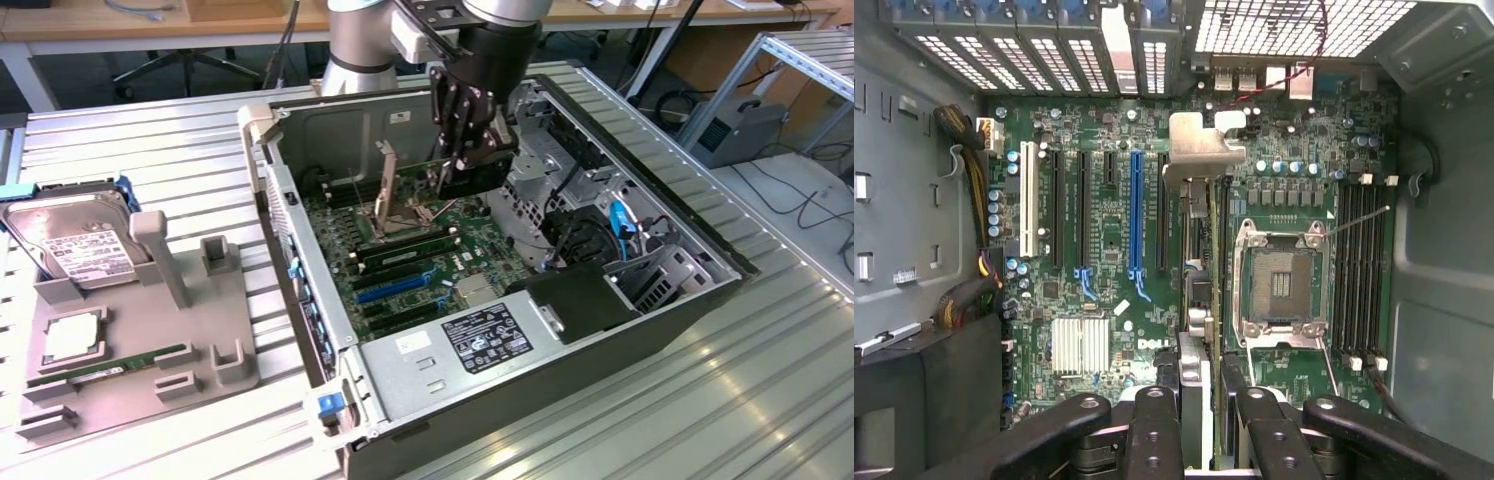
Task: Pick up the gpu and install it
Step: 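Insert the gpu into the slot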
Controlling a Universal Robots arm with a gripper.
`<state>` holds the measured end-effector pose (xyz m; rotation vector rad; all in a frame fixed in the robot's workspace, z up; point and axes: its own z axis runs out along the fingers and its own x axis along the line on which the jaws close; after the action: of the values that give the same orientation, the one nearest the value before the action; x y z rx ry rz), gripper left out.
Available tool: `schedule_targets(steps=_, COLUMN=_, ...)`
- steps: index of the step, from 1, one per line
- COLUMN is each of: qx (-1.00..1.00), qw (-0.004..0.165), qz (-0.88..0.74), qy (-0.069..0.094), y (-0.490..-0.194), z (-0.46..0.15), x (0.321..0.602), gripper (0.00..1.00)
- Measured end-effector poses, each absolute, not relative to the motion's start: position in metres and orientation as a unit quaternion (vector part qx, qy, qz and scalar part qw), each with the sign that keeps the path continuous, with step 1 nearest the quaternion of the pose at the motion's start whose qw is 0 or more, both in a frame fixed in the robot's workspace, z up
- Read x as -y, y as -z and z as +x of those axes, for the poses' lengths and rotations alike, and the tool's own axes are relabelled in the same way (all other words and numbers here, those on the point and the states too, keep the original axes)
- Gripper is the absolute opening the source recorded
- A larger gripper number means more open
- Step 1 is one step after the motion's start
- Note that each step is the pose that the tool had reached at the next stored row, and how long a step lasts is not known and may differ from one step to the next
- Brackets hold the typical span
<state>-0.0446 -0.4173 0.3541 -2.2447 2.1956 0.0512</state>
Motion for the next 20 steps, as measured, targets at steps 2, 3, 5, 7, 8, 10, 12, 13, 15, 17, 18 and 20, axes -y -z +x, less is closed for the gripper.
schedule_targets(steps=2, qx=-0.699, qw=0.001, qz=-0.715, qy=-0.016, y=-0.3541, z=-0.0449, x=0.4173, gripper=0.27)
schedule_targets(steps=3, qx=-0.699, qw=0.001, qz=-0.715, qy=-0.016, y=-0.3540, z=-0.0452, x=0.4173, gripper=0.27)
schedule_targets(steps=5, qx=-0.699, qw=0.001, qz=-0.715, qy=-0.016, y=-0.3539, z=-0.0458, x=0.4173, gripper=0.27)
schedule_targets(steps=7, qx=-0.699, qw=0.001, qz=-0.715, qy=-0.016, y=-0.3539, z=-0.0461, x=0.4173, gripper=0.27)
schedule_targets(steps=8, qx=-0.699, qw=0.001, qz=-0.715, qy=-0.016, y=-0.3538, z=-0.0463, x=0.4173, gripper=0.27)
schedule_targets(steps=10, qx=-0.699, qw=0.001, qz=-0.715, qy=-0.016, y=-0.3537, z=-0.0467, x=0.4173, gripper=0.27)
schedule_targets(steps=12, qx=-0.699, qw=0.001, qz=-0.715, qy=-0.016, y=-0.3536, z=-0.0471, x=0.4173, gripper=0.27)
schedule_targets(steps=13, qx=-0.699, qw=0.001, qz=-0.715, qy=-0.016, y=-0.3535, z=-0.0473, x=0.4173, gripper=0.27)
schedule_targets(steps=15, qx=-0.699, qw=0.001, qz=-0.715, qy=-0.016, y=-0.3531, z=-0.0475, x=0.4173, gripper=0.27)
schedule_targets(steps=17, qx=-0.699, qw=0.001, qz=-0.715, qy=-0.016, y=-0.3529, z=-0.0478, x=0.4173, gripper=0.27)
schedule_targets(steps=18, qx=-0.699, qw=0.001, qz=-0.715, qy=-0.016, y=-0.3527, z=-0.0481, x=0.4173, gripper=0.27)
schedule_targets(steps=20, qx=-0.699, qw=0.001, qz=-0.715, qy=-0.016, y=-0.3522, z=-0.0486, x=0.4173, gripper=0.27)
